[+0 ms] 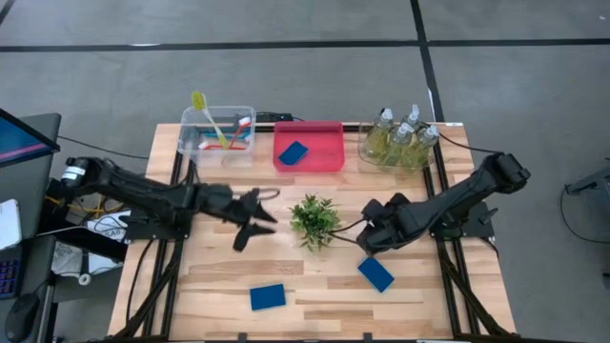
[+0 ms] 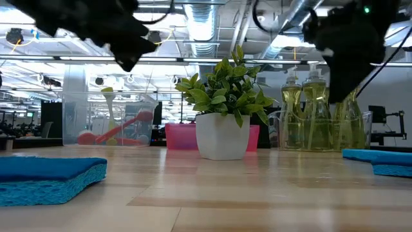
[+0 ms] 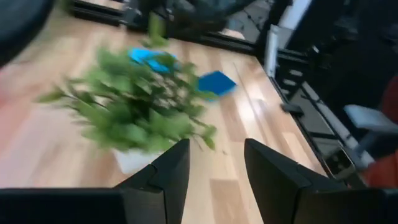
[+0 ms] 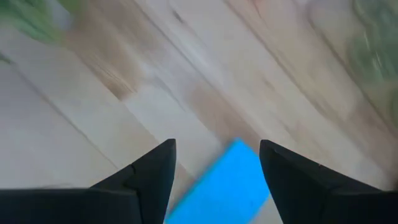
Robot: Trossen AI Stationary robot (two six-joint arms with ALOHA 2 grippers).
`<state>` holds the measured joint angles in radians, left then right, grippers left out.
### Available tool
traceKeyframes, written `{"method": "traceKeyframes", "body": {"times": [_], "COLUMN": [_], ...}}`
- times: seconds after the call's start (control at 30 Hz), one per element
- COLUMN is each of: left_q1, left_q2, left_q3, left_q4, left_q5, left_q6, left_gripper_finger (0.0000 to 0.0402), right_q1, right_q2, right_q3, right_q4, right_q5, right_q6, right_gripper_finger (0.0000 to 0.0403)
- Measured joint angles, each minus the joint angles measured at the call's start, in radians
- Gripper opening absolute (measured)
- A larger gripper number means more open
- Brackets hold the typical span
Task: Pick & Place Kitchen Sink Supplies
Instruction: Put the blue sponge into the red bin
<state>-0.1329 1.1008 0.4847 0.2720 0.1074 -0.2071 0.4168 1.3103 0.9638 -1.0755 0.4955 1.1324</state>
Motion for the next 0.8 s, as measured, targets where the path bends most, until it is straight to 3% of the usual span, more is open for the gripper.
{"method": "traceKeyframes", "body": {"times": [0.13,0.27,0.8], "left_q1": [-0.123,-0.169,-0.158], "left_q2": [-0.002,-0.001,-0.001], "left_q3": [-0.055,-0.091,-0.092], "left_q4": [0.079,0.133,0.161], "left_q5": [-0.13,-0.23,-0.242], "left_q6": [-0.004,0.023,0.027], "left_gripper_finger": [0.0154,0.0154,0.0154], "right_q1": [-0.01,-0.026,-0.115], "right_q2": [0.059,0.12,0.403], "right_q3": [0.0,0.0,0.005], "right_q4": [-0.105,-0.151,-0.048], "right_q5": [-0.072,-0.112,-0.289], "right_q6": [0.097,0.154,0.024], "right_gripper_finger": [0.0226,0.0226,0.0221]}}
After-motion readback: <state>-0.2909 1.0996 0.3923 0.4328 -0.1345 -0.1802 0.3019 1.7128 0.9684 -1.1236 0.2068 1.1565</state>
